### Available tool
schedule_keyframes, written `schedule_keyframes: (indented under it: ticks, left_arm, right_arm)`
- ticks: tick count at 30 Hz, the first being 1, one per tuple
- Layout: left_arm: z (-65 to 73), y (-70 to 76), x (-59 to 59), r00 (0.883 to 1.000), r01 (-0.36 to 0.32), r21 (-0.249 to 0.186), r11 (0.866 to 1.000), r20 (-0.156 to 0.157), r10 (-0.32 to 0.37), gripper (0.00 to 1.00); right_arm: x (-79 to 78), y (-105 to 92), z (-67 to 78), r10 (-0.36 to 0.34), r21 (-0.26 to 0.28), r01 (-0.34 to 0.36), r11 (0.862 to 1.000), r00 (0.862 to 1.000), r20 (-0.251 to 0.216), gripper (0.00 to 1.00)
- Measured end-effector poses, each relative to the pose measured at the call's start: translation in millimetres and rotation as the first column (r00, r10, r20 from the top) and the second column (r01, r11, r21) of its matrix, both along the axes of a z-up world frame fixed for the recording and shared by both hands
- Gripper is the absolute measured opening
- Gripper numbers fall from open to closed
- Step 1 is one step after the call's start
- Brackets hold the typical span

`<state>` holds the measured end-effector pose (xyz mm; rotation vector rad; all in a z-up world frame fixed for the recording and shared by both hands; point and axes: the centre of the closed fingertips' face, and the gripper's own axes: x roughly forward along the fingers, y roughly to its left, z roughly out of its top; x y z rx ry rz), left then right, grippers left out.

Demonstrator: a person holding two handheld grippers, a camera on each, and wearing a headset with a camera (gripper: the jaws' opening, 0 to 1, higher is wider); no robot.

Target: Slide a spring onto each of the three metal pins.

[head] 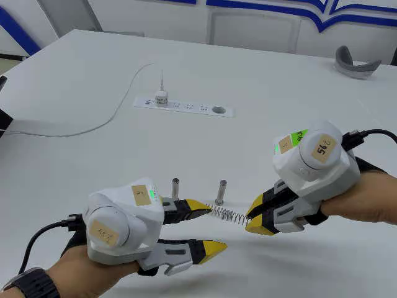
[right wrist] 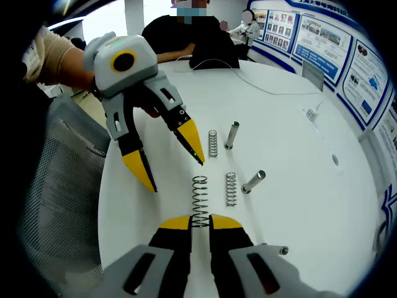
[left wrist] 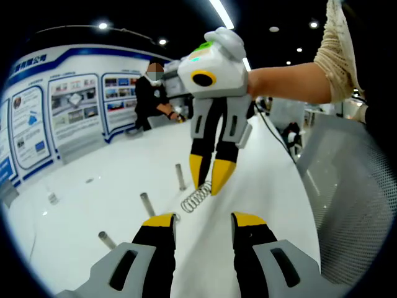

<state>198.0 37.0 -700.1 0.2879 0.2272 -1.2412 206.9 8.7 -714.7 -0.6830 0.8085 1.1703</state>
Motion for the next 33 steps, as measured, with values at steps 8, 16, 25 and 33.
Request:
schedule_keyframes:
  ticks: [8, 16, 25, 33]
  left_arm:
    - [4.0, -5.0, 0.1, 1.0, 0.021, 0.002, 1.0, 0.014, -0.021, 0.31]
    - [1.3, -8.0, -2.8, 0.998, 0.052, 0.02, 0.998, 0.03, -0.052, 0.22]
    - [-3.0, -8.7, -2.9, 0.994, 0.075, 0.056, 0.996, 0.08, -0.08, 0.14]
    - [-8.4, -10.1, -8.5, 0.988, 0.109, 0.092, 0.99, 0.096, -0.118, 0.13]
  right_arm:
    - [-10.1, 7.5, -1.1, 0.085, -0.025, -0.085, 0.996, 0.996, -0.007, 0.12]
    - [-13.7, 12.8, 0.8, 0.123, -0.031, -0.123, 0.992, 0.992, -0.01, 0.12]
    - [-17.9, 11.8, 1.0, 0.146, -0.051, -0.147, 0.988, 0.989, -0.017, 0.12]
    - [-23.4, 13.8, 6.4, 0.16, -0.06, -0.162, 0.985, 0.987, -0.029, 0.12]
